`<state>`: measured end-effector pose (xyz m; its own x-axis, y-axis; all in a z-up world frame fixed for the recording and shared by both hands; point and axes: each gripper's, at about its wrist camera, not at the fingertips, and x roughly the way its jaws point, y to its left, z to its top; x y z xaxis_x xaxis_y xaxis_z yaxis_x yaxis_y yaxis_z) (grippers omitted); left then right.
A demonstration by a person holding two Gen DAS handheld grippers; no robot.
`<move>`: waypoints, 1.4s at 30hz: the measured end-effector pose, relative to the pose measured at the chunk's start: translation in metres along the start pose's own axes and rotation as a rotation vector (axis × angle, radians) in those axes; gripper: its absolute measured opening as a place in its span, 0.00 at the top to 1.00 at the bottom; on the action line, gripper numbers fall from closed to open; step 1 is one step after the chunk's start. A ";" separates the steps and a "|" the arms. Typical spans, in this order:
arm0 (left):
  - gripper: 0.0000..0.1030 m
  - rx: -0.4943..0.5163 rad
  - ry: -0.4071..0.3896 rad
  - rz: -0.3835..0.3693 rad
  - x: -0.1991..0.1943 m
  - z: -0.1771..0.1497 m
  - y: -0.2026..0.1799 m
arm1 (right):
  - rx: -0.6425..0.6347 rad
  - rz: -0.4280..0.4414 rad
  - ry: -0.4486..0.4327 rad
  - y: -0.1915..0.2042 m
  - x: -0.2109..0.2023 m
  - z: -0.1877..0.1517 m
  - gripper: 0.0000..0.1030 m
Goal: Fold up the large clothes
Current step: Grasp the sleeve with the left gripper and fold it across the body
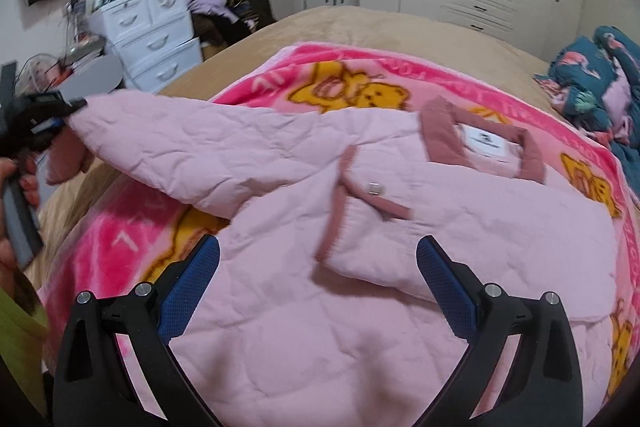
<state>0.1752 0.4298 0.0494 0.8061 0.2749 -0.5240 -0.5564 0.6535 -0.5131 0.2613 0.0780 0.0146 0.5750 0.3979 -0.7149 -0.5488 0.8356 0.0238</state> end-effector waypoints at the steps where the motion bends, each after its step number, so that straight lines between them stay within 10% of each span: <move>1: 0.94 0.017 -0.011 -0.008 -0.005 0.002 -0.009 | 0.015 -0.005 -0.008 -0.008 -0.006 -0.002 0.05; 29: 0.94 0.522 -0.062 -0.261 -0.061 -0.101 -0.290 | 0.409 -0.128 -0.161 -0.198 -0.130 -0.081 0.05; 42: 0.93 0.979 0.336 -0.388 0.012 -0.297 -0.372 | 0.576 -0.236 -0.150 -0.279 -0.151 -0.132 0.04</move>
<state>0.3321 -0.0194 0.0326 0.7129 -0.1785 -0.6782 0.2419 0.9703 -0.0011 0.2473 -0.2651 0.0232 0.7422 0.1917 -0.6422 -0.0064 0.9602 0.2791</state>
